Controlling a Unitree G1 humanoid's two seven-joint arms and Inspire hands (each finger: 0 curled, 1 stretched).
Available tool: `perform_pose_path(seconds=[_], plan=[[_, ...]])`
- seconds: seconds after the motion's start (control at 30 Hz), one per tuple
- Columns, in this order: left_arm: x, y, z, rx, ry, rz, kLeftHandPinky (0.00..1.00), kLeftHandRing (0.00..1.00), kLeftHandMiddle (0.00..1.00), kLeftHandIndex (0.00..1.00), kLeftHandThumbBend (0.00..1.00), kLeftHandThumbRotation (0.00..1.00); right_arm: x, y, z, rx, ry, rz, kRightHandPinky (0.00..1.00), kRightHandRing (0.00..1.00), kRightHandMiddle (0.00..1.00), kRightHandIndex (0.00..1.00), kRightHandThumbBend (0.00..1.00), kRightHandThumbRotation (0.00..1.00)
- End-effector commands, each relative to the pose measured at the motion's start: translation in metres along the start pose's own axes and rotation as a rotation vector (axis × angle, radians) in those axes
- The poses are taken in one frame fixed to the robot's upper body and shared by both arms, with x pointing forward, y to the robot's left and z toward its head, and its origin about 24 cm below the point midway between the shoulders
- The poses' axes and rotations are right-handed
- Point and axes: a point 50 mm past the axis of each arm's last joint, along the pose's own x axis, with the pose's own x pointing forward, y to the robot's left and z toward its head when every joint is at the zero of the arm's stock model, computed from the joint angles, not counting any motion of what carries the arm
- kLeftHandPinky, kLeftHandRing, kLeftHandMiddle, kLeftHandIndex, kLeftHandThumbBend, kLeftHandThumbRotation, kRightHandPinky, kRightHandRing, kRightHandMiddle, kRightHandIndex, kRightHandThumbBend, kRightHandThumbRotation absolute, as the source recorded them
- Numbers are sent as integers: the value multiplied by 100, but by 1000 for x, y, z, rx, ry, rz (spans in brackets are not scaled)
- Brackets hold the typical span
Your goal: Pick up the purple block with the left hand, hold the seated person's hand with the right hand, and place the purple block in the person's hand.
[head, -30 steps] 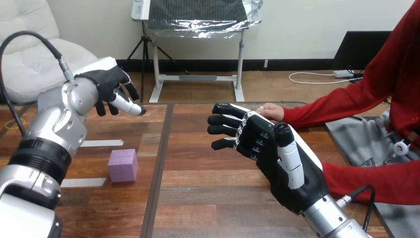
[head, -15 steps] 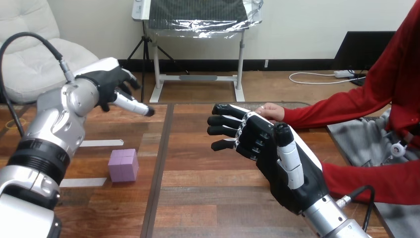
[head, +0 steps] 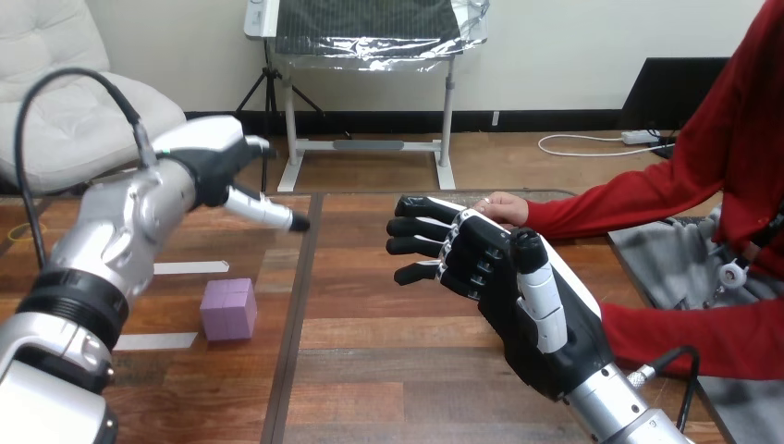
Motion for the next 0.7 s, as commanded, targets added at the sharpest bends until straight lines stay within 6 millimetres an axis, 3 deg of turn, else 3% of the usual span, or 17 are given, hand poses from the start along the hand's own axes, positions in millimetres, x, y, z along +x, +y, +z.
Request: perform_pose_path(seconds=[0.0, 0.67], plan=[[1, 12, -3, 66, 36, 24, 88, 93, 92, 90, 99, 60, 12, -5, 18, -46, -79, 14, 68, 79, 79, 81, 82, 100], [5, 5, -10, 103, 121, -26, 97, 93, 92, 89, 100, 55, 11, -9, 20, -38, -85, 1, 67, 79, 79, 82, 81, 100]])
